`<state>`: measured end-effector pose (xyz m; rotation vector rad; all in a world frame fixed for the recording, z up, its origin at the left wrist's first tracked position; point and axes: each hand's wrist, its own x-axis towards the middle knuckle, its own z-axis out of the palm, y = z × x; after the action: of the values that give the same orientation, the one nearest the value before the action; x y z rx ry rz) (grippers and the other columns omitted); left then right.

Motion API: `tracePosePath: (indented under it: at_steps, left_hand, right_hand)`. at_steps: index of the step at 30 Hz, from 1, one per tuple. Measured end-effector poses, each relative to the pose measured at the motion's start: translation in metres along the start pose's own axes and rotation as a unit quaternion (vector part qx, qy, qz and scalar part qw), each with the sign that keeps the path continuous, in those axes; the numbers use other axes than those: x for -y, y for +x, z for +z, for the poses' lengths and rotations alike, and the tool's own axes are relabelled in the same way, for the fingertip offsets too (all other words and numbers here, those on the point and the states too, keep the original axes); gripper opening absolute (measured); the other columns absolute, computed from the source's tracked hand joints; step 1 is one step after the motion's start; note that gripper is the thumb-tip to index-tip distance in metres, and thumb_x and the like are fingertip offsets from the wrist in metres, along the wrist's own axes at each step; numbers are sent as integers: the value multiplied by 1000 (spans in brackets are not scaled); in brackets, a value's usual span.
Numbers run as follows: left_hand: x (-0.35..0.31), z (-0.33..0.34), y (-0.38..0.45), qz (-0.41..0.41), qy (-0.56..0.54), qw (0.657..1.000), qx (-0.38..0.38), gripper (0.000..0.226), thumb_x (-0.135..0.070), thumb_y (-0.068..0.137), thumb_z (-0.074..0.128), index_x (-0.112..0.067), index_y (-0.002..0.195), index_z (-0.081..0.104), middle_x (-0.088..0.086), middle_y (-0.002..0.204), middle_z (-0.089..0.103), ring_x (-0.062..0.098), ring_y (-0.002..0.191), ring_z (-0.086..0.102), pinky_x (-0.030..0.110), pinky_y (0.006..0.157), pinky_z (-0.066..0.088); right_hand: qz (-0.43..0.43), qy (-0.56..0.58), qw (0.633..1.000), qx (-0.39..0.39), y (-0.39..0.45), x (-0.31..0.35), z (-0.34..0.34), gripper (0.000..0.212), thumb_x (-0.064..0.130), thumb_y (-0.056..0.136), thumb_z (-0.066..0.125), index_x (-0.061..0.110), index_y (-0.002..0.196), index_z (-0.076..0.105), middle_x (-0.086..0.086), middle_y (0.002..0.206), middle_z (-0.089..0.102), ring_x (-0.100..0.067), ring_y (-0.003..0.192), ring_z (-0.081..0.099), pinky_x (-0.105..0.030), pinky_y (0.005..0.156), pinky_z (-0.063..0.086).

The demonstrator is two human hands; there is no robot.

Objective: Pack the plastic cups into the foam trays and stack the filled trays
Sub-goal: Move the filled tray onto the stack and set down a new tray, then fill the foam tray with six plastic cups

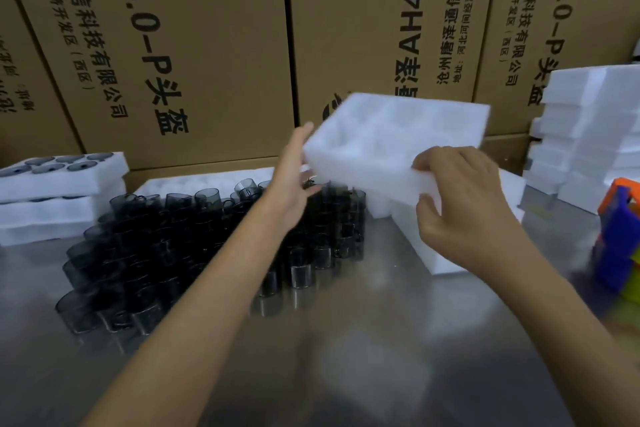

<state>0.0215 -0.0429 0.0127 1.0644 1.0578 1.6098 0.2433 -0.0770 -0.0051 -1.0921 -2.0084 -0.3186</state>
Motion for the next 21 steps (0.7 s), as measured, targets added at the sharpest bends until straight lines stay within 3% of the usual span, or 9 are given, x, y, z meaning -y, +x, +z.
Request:
tracePosePath:
  at_steps: [2, 4, 8, 9, 13, 17, 19, 21]
  left_hand:
    - [-9, -36, -9, -19, -13, 998, 52, 33, -50, 93, 54, -24, 107, 70, -1, 104, 73, 19, 98, 68, 32, 79, 54]
    - [-12, -72, -18, -45, 10, 995, 92, 29, -44, 93, 57, -23, 105, 74, 3, 105, 73, 21, 95, 70, 32, 77, 57]
    - [-3, -127, -41, -134, 73, 983, 98, 56, -29, 84, 72, -9, 134, 58, 17, 130, 64, 30, 109, 68, 38, 85, 57]
    - [1, -137, -49, -150, 93, 979, 101, 55, -26, 83, 73, -8, 133, 59, 17, 129, 65, 30, 108, 68, 38, 85, 58]
    - [30, -161, -86, -191, 183, 957, 116, 38, -26, 77, 76, -13, 112, 71, 14, 115, 72, 32, 104, 70, 45, 91, 56]
    - [64, -170, -106, -125, 267, 953, 72, 17, -20, 83, 78, -9, 92, 70, 14, 95, 72, 26, 81, 70, 37, 72, 55]
    - [76, -175, -108, -84, 267, 960, 17, 7, -14, 86, 76, -11, 88, 70, 16, 93, 71, 34, 82, 70, 45, 74, 56]
    - [83, -179, -106, -48, 290, 956, -21, 7, -13, 84, 77, -17, 82, 71, 13, 91, 72, 39, 87, 69, 54, 81, 56]
  right_hand:
    - [-11, 82, 995, 59, -12, 8, -3, 33, 0, 80, 63, 19, 104, 51, 2, 102, 51, -13, 97, 39, -16, 81, 32]
    - [0, 135, 984, 115, -23, 16, 2, 28, 2, 82, 62, 21, 98, 49, 4, 99, 50, -10, 90, 40, -14, 77, 37]
    - [26, 211, 956, 202, -39, 39, 17, 14, 18, 81, 64, 29, 85, 55, 9, 88, 58, -6, 89, 53, -20, 72, 41]
    - [40, 257, 945, 199, -40, 44, 20, 5, 23, 80, 61, 28, 80, 59, 9, 85, 62, -6, 88, 57, -17, 73, 42]
    - [118, 372, 913, 116, -37, 53, 43, 14, 23, 88, 60, 18, 75, 65, 5, 79, 67, -6, 81, 61, -12, 75, 43]
    - [128, 327, 916, 193, -37, 62, 87, 13, 7, 92, 63, 17, 84, 66, 5, 87, 68, 3, 78, 58, -3, 72, 39]
    - [114, 300, 916, 242, -39, 65, 107, 14, 4, 92, 63, 17, 91, 63, 4, 93, 65, 2, 82, 57, -3, 74, 38]
    - [111, 270, 913, 283, -40, 65, 123, 12, 8, 93, 62, 19, 98, 63, 5, 101, 66, -7, 95, 60, -13, 84, 43]
